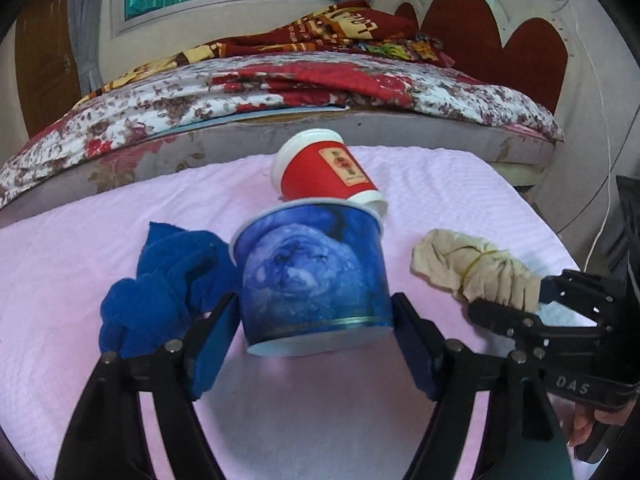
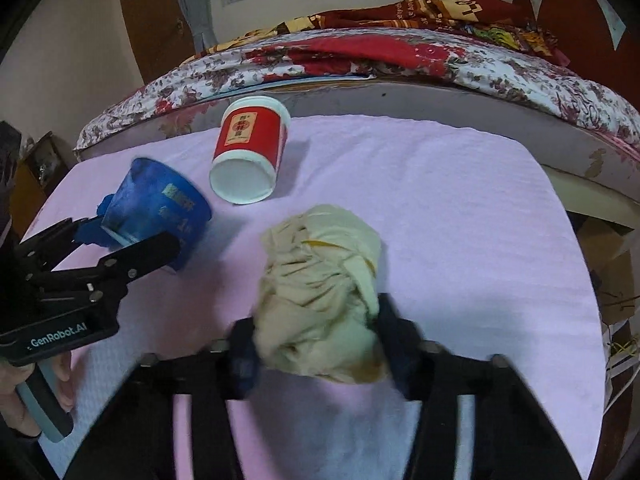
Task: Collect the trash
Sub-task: 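Grasp the blue paper cup with the left gripper while the right gripper grasps the beige cloth, then carry the blue cup and beige cloth over the black bin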
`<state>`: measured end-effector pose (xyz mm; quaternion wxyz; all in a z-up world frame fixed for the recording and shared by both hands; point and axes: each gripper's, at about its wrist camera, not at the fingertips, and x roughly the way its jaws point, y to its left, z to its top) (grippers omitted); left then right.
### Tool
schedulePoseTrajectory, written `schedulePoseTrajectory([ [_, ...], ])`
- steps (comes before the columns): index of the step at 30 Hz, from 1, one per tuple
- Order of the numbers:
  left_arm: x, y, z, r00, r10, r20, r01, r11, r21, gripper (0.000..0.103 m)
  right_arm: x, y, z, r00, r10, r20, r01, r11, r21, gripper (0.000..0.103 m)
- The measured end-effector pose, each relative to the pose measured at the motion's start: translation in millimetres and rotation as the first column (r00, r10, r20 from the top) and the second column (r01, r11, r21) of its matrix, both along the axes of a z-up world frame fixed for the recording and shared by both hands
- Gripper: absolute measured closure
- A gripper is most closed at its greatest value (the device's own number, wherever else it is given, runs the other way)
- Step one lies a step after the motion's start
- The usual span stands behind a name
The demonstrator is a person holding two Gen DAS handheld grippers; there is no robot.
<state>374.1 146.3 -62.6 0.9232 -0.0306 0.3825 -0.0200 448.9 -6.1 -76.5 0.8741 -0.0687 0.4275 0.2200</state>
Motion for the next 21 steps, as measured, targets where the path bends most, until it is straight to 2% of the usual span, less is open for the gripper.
schedulePoseTrajectory([
  [4,-10.4,-1.3,6.8,1.0,-0.016,0.024,0.016,1.0,-0.001,0.027,-11.4,-6.9,5.8,1.0,-0.012,0.016,0.012,1.0,0.021,0.073],
  [9,-37.8,-12.4,16.8,0.998,-0.05,0.047,0.05,0.999,0.018,0.028,-38.1,-21.2,19.0,0.998,-0.031,0.052,0.03,0.999,0.021,0.074],
  [21,-113.7,-56.2,43.6,0.987,-0.13,0.089,0.128,0.991,0.027,0.028,-134.8,-77.4,51.7,0.989,-0.099,0.114,0.101,0.995,-0.01,0.074],
])
